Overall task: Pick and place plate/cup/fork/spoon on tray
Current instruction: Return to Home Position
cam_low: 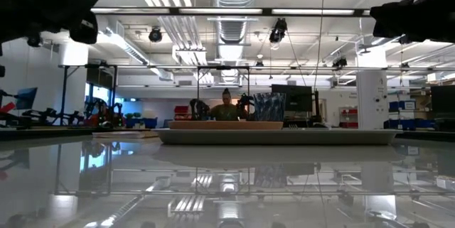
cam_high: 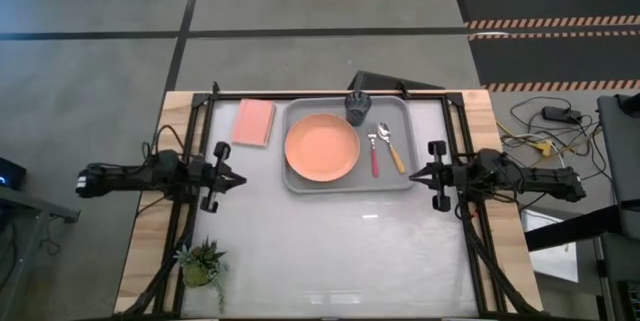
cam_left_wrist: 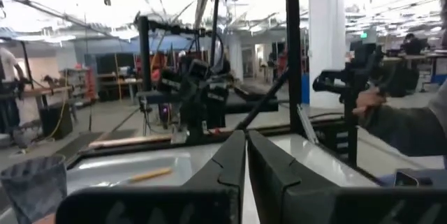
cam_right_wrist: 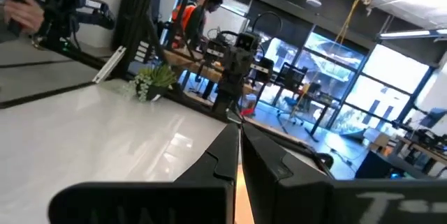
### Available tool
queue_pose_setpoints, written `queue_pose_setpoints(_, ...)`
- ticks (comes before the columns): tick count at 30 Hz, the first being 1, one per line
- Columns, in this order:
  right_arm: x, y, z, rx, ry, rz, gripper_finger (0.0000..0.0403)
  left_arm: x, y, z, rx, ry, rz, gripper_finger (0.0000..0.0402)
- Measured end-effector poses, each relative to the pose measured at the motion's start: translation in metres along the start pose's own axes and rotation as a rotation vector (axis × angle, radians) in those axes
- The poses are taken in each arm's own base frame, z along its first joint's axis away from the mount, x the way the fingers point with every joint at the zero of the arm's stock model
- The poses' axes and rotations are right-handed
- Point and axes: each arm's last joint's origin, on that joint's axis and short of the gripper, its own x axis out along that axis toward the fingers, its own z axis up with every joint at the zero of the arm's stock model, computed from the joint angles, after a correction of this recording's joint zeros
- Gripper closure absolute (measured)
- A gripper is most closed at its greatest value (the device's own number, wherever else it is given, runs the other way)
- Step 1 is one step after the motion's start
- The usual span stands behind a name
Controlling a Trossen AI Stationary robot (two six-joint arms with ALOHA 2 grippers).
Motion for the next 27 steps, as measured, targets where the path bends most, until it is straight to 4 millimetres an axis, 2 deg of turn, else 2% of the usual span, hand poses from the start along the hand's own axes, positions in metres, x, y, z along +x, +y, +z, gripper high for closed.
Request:
queue_pose_setpoints(3, 0.000, -0.002, 0.002, -0.016, 0.010, -0.043, 0.0394, 0.000, 0.000, 0.000, 0.005, -0.002, 0.001, 0.0402)
queue_pose_setpoints(6, 0.000, -0.005, -0.001, -0.053, 0.076, -0.166, 0.0394, 0.002, 0.000, -0.003, -0.001, 0.028, 0.002, 0.0402)
queue_pose_setpoints(12, 0.001, -0.009, -0.006, 0.013, 0.173, -0.320, 0.0394, 0.004, 0.001, -0.007, -0.007, 0.070, 0.002, 0.0402)
queue_pose_setpoints(27, -0.002, -0.008, -0.010, 0.151, 0.172, -0.351, 0.0394, 0.009, 0.001, -0.016, -0.021, 0.155, 0.001, 0.0402)
